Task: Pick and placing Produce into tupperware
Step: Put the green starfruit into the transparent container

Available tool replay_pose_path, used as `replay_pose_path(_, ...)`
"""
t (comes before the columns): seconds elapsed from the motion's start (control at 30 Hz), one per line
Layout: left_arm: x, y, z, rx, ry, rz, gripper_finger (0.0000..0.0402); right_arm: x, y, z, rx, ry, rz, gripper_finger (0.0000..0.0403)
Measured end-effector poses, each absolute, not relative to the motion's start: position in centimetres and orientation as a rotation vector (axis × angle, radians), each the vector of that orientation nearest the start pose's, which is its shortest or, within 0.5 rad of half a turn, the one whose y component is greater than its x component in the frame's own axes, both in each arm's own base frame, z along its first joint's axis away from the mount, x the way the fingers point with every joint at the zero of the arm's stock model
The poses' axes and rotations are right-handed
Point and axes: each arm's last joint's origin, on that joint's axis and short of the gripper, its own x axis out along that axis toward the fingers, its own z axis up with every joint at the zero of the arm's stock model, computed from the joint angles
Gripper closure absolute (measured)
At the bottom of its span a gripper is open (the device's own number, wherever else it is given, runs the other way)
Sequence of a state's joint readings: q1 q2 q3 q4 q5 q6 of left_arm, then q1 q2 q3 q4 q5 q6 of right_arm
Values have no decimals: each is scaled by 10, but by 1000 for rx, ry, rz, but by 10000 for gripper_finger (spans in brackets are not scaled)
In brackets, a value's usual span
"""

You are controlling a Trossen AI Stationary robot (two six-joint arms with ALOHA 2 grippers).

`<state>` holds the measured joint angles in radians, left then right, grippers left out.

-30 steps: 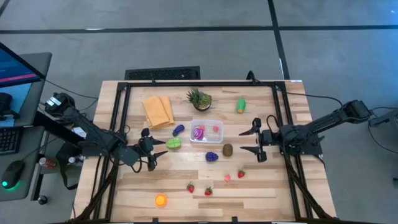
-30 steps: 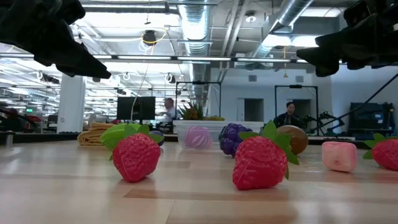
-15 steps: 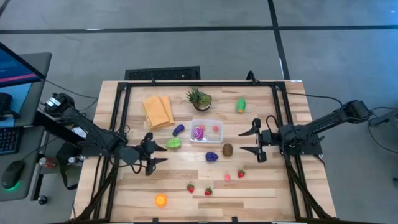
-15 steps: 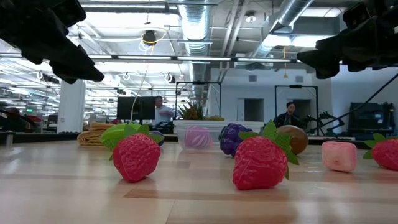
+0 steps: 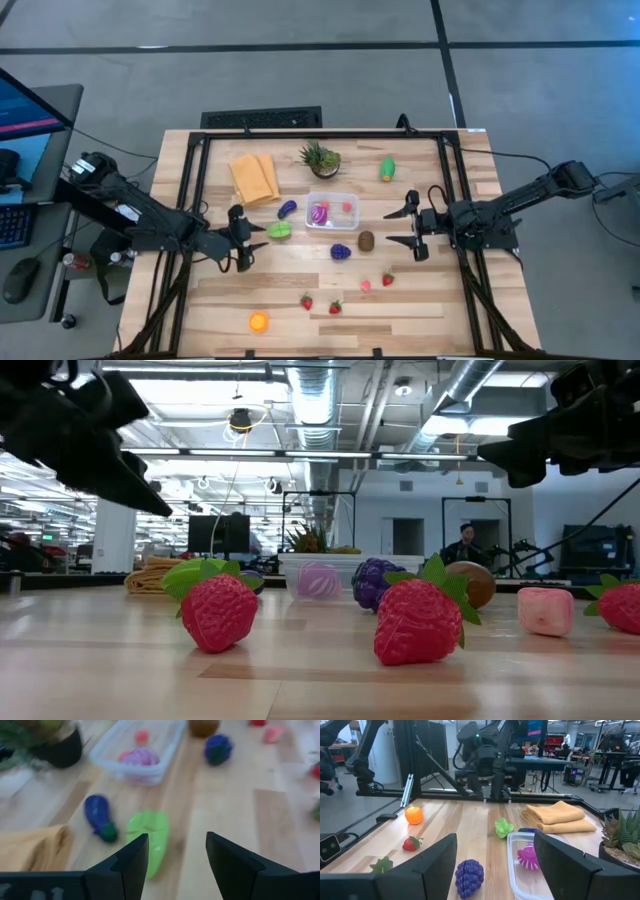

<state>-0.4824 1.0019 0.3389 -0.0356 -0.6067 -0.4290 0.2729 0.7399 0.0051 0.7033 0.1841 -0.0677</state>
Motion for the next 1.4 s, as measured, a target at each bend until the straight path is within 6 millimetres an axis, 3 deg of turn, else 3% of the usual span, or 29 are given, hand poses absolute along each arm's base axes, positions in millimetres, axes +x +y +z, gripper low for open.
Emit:
replay_pose_path(0.27,172,-52,161,-27,577,319,211,139,34,159,-75,28,90,143)
replay_pose_path(0.43,184,-49,154,-37,601,273,206,139,34,158,-71,37,94,143)
replay_pose_path(0.73,196,-39,140,-69,647,287,163,139,34,156,-72,51,94,143)
replay_pose_path(1.1,198,-28,138,-92,666,321,103,139,34,155,-76,67,95,143)
replay_pose_path(1.4,200,-24,136,-150,697,247,90,139,34,155,-75,66,95,143)
